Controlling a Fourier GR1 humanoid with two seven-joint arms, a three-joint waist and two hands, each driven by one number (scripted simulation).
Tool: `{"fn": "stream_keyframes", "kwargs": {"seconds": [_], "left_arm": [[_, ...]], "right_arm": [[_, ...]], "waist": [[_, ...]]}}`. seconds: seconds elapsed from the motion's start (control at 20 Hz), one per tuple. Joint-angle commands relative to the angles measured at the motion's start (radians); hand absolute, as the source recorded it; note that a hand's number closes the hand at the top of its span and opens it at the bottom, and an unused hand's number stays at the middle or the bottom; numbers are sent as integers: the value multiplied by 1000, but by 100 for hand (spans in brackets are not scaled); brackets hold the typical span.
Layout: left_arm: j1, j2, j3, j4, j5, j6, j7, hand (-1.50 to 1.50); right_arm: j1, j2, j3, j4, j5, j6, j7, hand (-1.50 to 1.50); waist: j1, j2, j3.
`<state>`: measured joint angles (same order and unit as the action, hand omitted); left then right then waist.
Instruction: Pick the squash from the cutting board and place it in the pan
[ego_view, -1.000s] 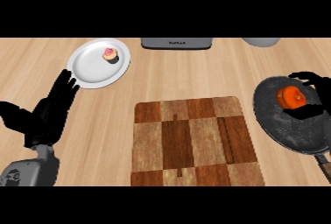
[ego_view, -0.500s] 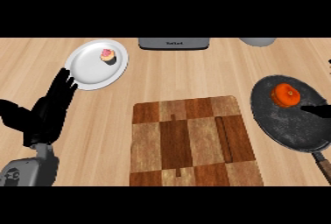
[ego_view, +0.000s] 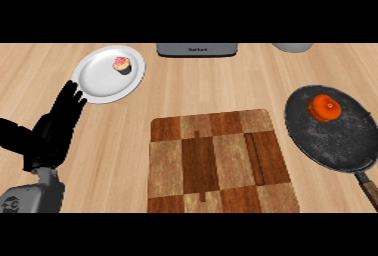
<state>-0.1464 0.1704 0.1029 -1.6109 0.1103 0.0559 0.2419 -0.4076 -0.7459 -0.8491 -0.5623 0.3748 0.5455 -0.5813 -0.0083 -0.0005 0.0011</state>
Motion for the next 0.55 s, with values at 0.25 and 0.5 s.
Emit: {"fn": "stream_keyframes", "kwargs": {"seconds": [0.25,0.5], "left_arm": [[28,-44,-41,10,-54,23,-60,0],[-27,1,10,-29,-4,22,73,0]], "right_arm": [[155,-119,-9,53,-102,200,-169,-150],[193,-94,38,31,-119,145,-185,-150]], "waist": [[3,1,0],[7,0,0]]}}
